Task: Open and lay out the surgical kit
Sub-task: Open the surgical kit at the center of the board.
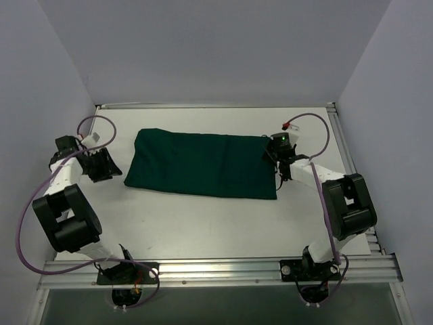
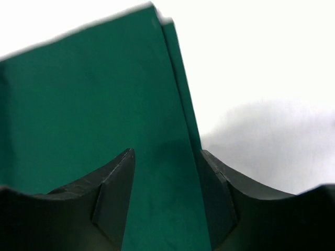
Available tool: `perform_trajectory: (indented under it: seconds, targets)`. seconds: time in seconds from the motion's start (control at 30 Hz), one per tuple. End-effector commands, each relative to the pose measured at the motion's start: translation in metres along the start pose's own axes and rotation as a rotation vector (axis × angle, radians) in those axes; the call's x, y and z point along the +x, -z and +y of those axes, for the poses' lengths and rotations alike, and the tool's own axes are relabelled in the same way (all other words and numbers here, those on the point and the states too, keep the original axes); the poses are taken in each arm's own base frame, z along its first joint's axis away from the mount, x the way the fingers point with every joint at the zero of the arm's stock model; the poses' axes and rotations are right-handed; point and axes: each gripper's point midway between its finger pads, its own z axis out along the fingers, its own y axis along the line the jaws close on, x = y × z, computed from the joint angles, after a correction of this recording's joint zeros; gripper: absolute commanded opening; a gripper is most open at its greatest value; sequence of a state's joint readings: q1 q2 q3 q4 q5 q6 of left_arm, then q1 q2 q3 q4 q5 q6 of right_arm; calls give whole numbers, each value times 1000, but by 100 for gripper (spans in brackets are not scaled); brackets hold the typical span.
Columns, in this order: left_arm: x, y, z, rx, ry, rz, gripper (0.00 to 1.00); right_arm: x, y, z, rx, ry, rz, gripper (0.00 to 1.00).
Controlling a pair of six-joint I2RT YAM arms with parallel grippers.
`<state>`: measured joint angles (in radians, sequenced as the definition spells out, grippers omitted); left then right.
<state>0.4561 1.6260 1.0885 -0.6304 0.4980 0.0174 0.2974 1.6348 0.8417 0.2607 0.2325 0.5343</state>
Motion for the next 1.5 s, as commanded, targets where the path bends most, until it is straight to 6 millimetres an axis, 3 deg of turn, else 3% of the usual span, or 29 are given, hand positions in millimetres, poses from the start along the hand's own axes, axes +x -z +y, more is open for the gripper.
perform_trajectory:
  seconds: [0.0, 0.1, 0.13, 0.17, 0.2, 0.23, 0.27, 0.3, 0.33, 0.4, 0.43, 0.53, 0.63, 0.73, 0.83, 0.9, 1.0, 1.17, 1.23, 1.33, 1.4, 1.43, 1.47]
  targets:
    - [-49, 25, -48, 21, -250, -145, 57, -33, -4, 13, -62, 66, -9, 47]
    - [-71, 14, -84, 23, -392, -182, 58, -50, -13, 22, -89, 107, -3, 40]
    - [-72, 5, -109, 52, -455, -182, 56, -48, -19, 25, -95, 124, 14, 38]
    - [-88, 0, -126, 73, -498, -213, 54, -60, -20, 33, -115, 131, 0, 35]
    - [-89, -8, -149, 105, -546, -210, 52, -54, -26, 40, -148, 152, 25, 32]
    - [-94, -15, -159, 111, -568, -208, 51, -55, -28, 45, -168, 159, 30, 30]
    - [-89, -39, -160, 109, -572, -145, 48, -57, -31, 49, -180, 160, 29, 26]
    - [-109, -39, -171, 94, -599, -171, 46, -54, -37, 56, -205, 155, 46, 24]
    - [-90, -72, -173, 84, -605, -69, 44, -53, -40, 56, -201, 154, 51, 23]
    - [-101, -89, -172, 56, -588, -45, 40, -47, -50, 55, -191, 152, 71, 20]
    - [-89, -111, -152, 14, -548, 34, 40, -44, -53, 55, -193, 146, 81, 20]
    - [-79, -136, -126, -44, -507, 110, 38, -30, -68, 50, -187, 126, 120, 20]
    - [-71, -148, -103, -97, -496, 150, 38, -19, -86, 36, -166, 98, 160, 20]
    - [-66, -150, -86, -135, -477, 184, 39, -11, -101, 20, -134, 73, 195, 19]
    - [-70, -137, -66, -136, -397, 183, 39, -11, -111, 10, -104, 81, 210, 19]
    - [-63, -129, -52, -111, -331, 194, 41, -14, -116, 11, -104, 105, 211, 19]
    - [-64, -110, -49, -81, -311, 161, 44, -27, -117, 23, -154, 140, 198, 19]
    - [-100, -78, -81, -6, -380, 48, 50, -71, -106, 41, -192, 182, 130, 20]
    - [-128, -72, -94, 9, -403, -20, 51, -93, -101, 51, -217, 200, 89, 21]
    - [-157, -81, -101, 14, -406, -73, 53, -110, -101, 56, -224, 207, 58, 24]
    - [-165, -90, -101, 6, -396, -75, 56, -104, -109, 53, -211, 214, 83, 29]
    - [-160, -104, -94, -3, -384, -38, 57, -103, -111, 53, -210, 216, 90, 31]
    - [-170, -105, -98, -2, -393, -56, 58, -104, -113, 56, -216, 218, 90, 34]
